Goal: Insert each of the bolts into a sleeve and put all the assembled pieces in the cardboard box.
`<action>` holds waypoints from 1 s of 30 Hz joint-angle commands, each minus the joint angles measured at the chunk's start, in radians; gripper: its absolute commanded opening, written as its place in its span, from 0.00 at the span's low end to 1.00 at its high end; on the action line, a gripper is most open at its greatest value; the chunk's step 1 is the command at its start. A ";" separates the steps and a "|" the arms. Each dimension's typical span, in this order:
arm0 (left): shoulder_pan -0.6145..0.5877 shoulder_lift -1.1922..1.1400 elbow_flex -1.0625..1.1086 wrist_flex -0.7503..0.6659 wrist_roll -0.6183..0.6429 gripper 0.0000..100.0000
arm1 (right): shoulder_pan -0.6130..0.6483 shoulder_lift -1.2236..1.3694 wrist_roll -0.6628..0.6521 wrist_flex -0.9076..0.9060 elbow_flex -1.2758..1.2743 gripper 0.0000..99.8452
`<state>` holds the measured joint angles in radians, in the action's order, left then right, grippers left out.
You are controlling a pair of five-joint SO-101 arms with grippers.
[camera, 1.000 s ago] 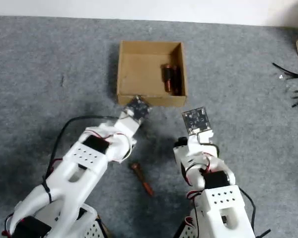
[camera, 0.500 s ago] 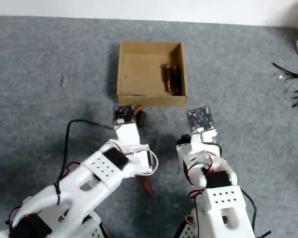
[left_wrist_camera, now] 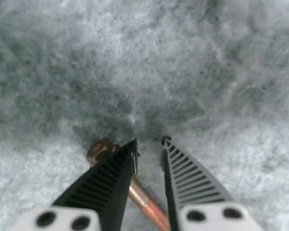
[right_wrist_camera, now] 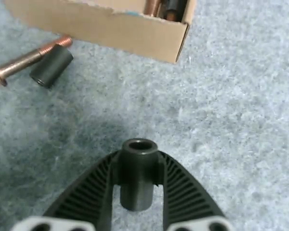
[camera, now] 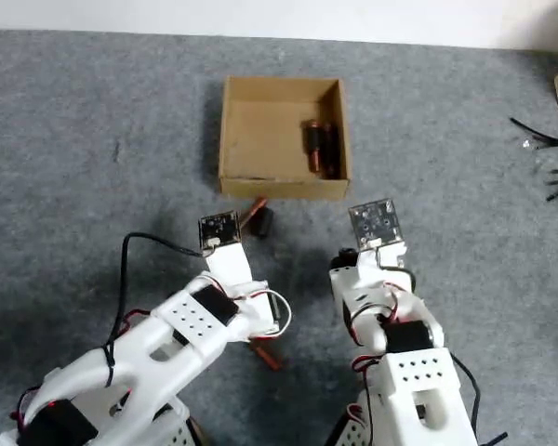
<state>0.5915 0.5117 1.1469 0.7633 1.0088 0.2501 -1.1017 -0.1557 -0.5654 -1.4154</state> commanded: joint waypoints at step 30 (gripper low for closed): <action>-0.044 0.002 -0.110 0.342 0.006 0.10 | -0.013 -0.018 -0.049 0.081 -0.028 0.00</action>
<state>0.5593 0.5132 1.0303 1.0932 1.0119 0.2501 -1.1032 -0.1849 -0.5117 -1.4538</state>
